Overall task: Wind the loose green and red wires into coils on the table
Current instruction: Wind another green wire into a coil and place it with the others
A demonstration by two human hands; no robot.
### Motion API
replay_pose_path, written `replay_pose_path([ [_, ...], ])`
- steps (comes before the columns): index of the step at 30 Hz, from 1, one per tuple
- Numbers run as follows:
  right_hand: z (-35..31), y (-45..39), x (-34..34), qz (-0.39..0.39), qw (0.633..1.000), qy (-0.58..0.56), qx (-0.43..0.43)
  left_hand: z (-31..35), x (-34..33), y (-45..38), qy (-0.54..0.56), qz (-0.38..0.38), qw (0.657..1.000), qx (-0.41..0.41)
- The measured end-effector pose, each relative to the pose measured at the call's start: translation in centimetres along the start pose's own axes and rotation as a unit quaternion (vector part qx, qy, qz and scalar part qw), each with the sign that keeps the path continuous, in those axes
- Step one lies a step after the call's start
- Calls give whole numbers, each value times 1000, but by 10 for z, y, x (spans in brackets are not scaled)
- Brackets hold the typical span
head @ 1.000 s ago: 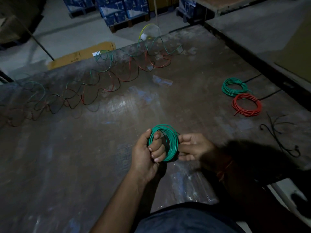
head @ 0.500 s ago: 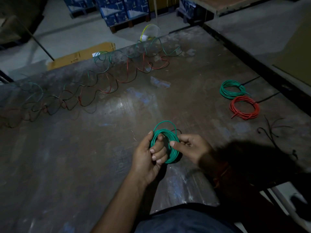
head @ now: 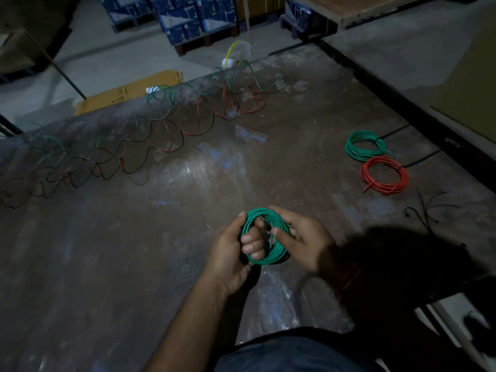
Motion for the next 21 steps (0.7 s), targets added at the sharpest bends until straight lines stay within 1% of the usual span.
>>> replay_pose_path([
  [2,3,2,0,8,997,-77,-30,3,-1,-2,-61,29,997,-49],
  [4,4,1,-5,10,976,-209,-62,2,-5,-3,-89,54,990,-100],
  [5,3,1,-10,13,951,-298,-78,1,-6,-3,-103,65,985,-122],
  [6,4,1,-15,19,917,-386,-97,1,-7,-4,-123,77,979,-142],
  [7,3,2,-18,30,884,-453,-112,2,-6,-4,-146,92,972,-158],
  [8,1,3,-19,39,860,-493,-122,3,-6,-3,-170,103,966,-167],
  [10,-5,5,-21,44,838,-528,-128,8,-9,0,-231,112,949,-183],
  [12,-8,5,-21,59,826,-547,-122,10,-16,4,-277,96,936,-196],
  [14,-9,5,-19,79,829,-542,-118,10,-16,3,-309,84,924,-210],
  [16,-10,5,-17,99,833,-533,-111,11,-13,2,-357,87,902,-225],
  [18,-12,5,-13,120,836,-526,-103,12,-5,-1,-406,107,876,-237],
  [19,-13,5,-10,130,838,-520,-102,13,-1,-2,-414,121,867,-248],
  [20,-13,5,-8,142,841,-511,-104,13,2,-2,-401,138,870,-253],
  [21,-13,6,-6,152,845,-501,-107,12,1,-2,-378,140,880,-251],
])
Point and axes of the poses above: each hand's wrist, its own y-axis away from the middle knuckle, its own x-axis out of the back of the hand, z = x × y, the point moved 6 cm from there along -y, towards the middle knuckle, and after that the axes turned 6 degrees about y, right-handed, at the moved point
